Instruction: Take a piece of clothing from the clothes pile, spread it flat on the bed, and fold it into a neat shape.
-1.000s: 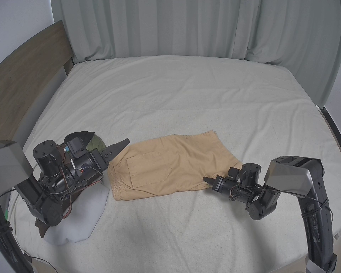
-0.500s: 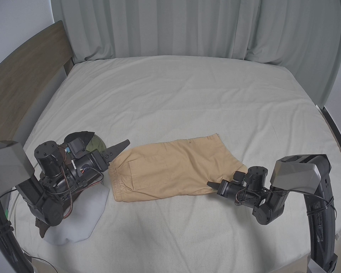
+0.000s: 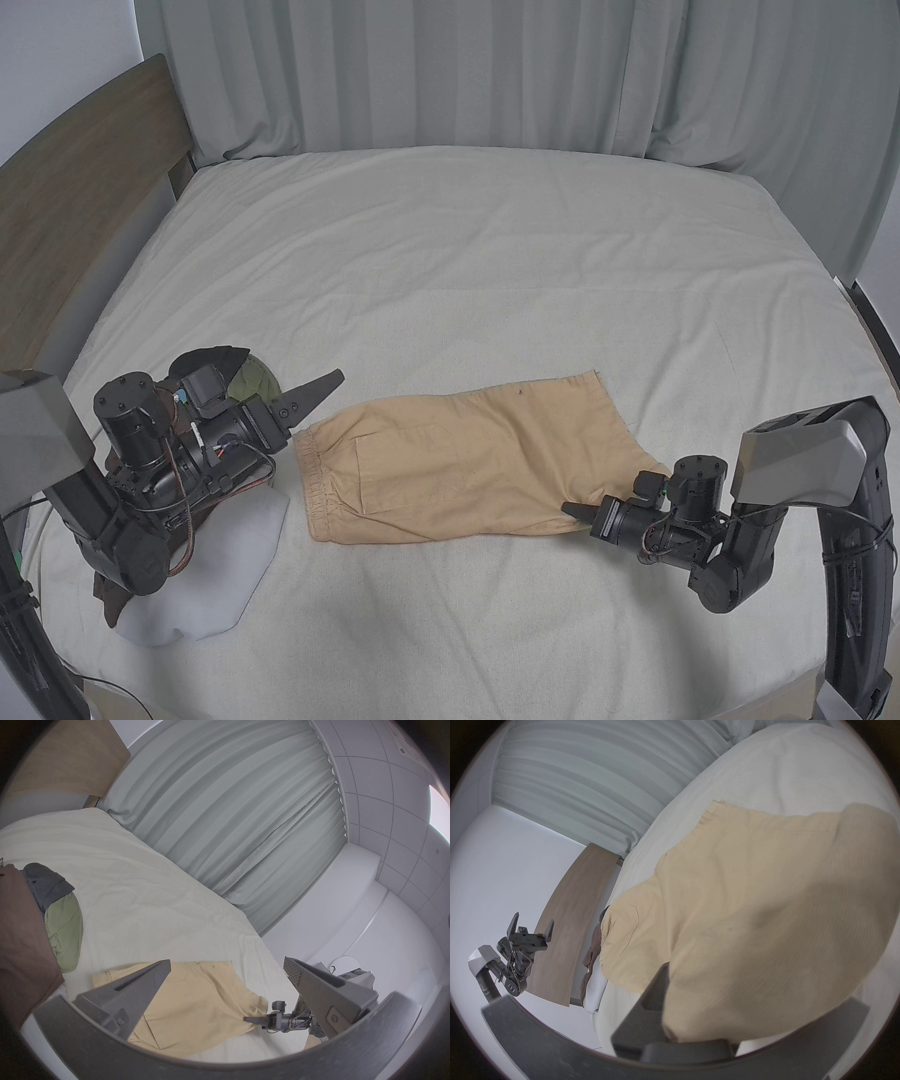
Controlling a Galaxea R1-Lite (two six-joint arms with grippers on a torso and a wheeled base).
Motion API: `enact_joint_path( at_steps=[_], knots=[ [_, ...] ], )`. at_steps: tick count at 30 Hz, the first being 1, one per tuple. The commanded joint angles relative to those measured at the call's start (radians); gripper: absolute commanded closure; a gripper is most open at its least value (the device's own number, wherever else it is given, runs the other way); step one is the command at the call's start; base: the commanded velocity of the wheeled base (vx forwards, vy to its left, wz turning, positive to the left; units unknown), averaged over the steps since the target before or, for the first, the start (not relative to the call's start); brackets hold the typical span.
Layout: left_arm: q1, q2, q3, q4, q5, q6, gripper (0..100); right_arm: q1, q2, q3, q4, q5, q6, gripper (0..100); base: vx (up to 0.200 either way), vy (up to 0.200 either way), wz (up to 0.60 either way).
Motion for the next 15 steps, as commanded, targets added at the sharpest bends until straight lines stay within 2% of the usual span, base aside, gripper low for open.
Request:
enact_joint_path(
  at_steps=[1, 11, 15],
  knots=[
    [0.001, 0.011, -0.008, -0.001, 0.002, -0.001, 0, 0.000, -0.052, 0.083, -0.003, -0.003, -0.003, 100, 0.000, 0.000, 0.00],
    [-0.004, 0.010, -0.002, -0.001, 0.000, 0.001, 0, 0.000, -0.090, 0.241, -0.011, -0.028, -0.023, 100, 0.000, 0.000, 0.00],
    [-0.005, 0.011, 0.004, -0.001, -0.001, 0.013, 0, 0.005, -0.087, 0.327, -0.066, -0.035, -0.028, 100, 0.000, 0.000, 0.00]
  ],
)
